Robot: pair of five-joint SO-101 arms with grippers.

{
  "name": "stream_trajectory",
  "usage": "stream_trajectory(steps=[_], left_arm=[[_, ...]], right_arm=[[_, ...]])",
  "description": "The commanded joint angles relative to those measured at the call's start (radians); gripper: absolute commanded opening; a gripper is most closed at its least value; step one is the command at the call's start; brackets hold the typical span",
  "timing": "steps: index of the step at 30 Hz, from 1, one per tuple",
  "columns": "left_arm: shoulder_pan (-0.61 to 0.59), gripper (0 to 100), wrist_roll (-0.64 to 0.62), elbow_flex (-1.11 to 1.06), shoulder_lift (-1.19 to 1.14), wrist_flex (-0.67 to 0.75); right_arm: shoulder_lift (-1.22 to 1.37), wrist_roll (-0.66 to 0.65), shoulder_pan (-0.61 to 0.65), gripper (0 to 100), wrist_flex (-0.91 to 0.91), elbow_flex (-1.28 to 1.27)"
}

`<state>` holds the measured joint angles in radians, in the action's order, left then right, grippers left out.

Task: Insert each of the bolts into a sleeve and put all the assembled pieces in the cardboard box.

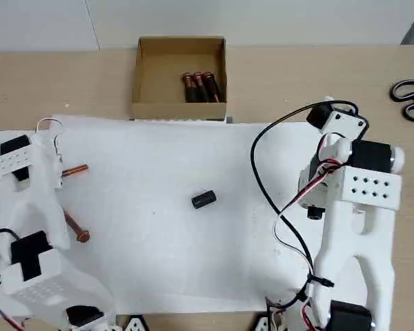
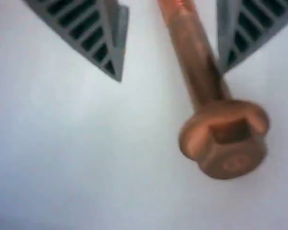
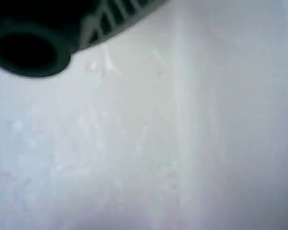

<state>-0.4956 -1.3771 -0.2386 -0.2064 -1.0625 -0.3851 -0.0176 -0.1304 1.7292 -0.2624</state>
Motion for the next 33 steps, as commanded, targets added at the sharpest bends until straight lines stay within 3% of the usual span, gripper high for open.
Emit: stream_trajectory(steps=[1, 17, 22, 33], left_arm=[[-0.011, 13, -0.005, 0.033, -0.018, 0.018], [-0.061, 12, -0.003, 0.038, -0.101, 0.018], [-0.087, 1, -0.005, 0.038, -0.104, 0.018], [-0.097, 1, 0.0, 0.071, -0.094, -0.005]], right_arm=[[-0.041, -0.012, -0.01, 0.3, 0.004, 0.011], [-0.041, -0.012, -0.008, 0.3, 0.004, 0.011], [-0.041, -0.012, -0.008, 0.3, 0.004, 0.011], [-0.042, -0.012, -0.005, 0.3, 0.004, 0.012]])
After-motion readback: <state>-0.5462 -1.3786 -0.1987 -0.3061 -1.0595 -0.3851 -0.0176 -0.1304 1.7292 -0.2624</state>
